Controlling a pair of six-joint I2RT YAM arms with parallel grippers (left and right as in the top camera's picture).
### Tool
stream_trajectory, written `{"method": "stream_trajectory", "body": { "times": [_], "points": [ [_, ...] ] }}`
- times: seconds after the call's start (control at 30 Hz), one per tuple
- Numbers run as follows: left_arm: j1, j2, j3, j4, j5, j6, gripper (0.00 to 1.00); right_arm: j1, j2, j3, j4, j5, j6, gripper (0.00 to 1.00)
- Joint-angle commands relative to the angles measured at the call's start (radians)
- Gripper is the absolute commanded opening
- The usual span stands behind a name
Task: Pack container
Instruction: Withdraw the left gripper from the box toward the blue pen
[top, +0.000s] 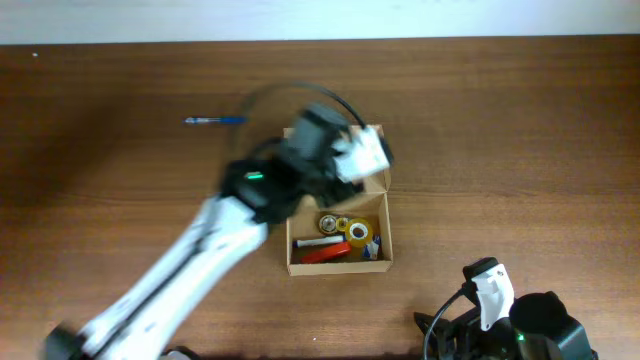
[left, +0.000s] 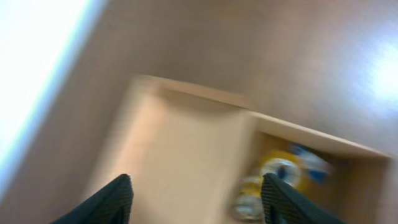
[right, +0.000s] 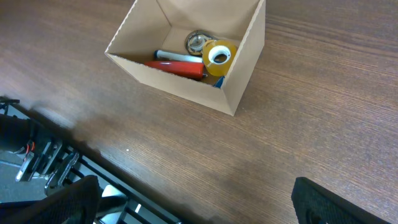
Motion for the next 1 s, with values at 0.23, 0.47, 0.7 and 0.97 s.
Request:
{"method": "stream_trajectory", "body": {
  "times": [0.23,0.47,0.7,0.97],
  "points": [
    [0.376,0.013,0.01,0.06,-0.088,0.019,0.7,0.008,0.005,-0.003,0.003,-0.005,-0.003,0.99],
    [0.508,0.181,0.01,0.102,-0.088,0.131,0.86,0.008,0.005,-0.003,0.003,-0.005,-0.003,0.99],
    [0.603,0.343,0.01,0.29,-0.061,0.142,1.0,0.008,0.005,-0.003,0.003,-0.006,-0.003,0.99],
    [0.621,0.525,0.183,0.168,-0.021,0.142,1.0,0.008,0.005,-0.003,0.003,-0.005,-0.003,0.99]
  ]
}}
